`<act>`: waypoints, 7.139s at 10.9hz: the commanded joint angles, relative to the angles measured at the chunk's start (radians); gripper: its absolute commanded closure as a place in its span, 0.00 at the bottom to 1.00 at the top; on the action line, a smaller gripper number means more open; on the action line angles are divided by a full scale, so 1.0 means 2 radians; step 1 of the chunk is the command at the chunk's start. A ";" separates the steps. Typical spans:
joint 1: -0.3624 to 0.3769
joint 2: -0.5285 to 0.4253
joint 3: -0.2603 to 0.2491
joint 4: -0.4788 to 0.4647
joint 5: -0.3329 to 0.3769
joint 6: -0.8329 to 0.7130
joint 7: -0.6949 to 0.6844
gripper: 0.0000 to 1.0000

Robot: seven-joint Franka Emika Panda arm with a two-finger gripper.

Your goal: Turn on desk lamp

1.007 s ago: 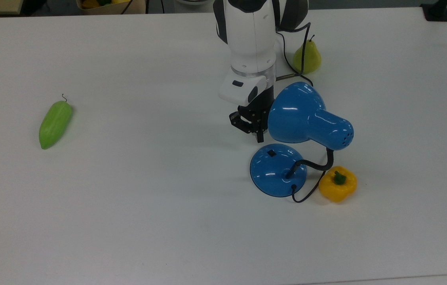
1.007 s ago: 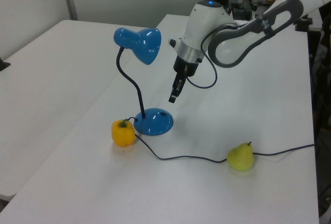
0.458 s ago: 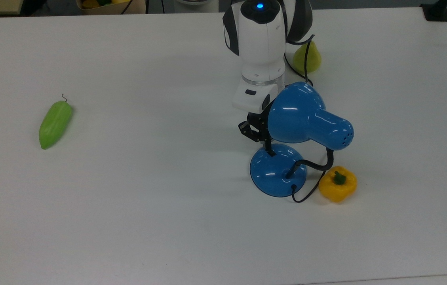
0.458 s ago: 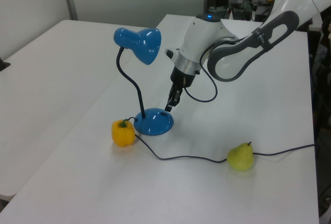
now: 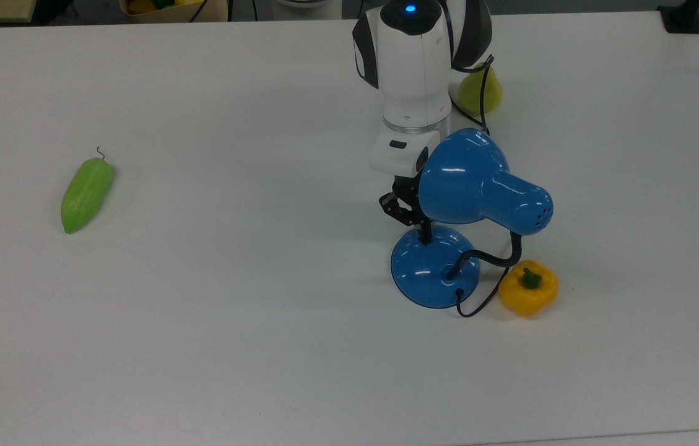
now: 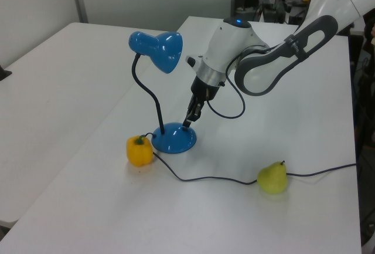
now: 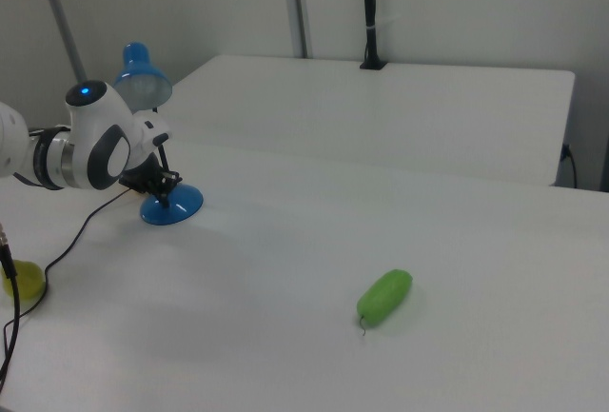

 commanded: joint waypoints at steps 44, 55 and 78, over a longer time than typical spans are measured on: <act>-0.001 0.042 0.006 -0.002 -0.035 0.021 -0.007 1.00; -0.010 -0.028 0.013 -0.009 -0.034 -0.071 0.026 1.00; -0.008 0.017 0.013 0.007 -0.038 0.039 0.020 1.00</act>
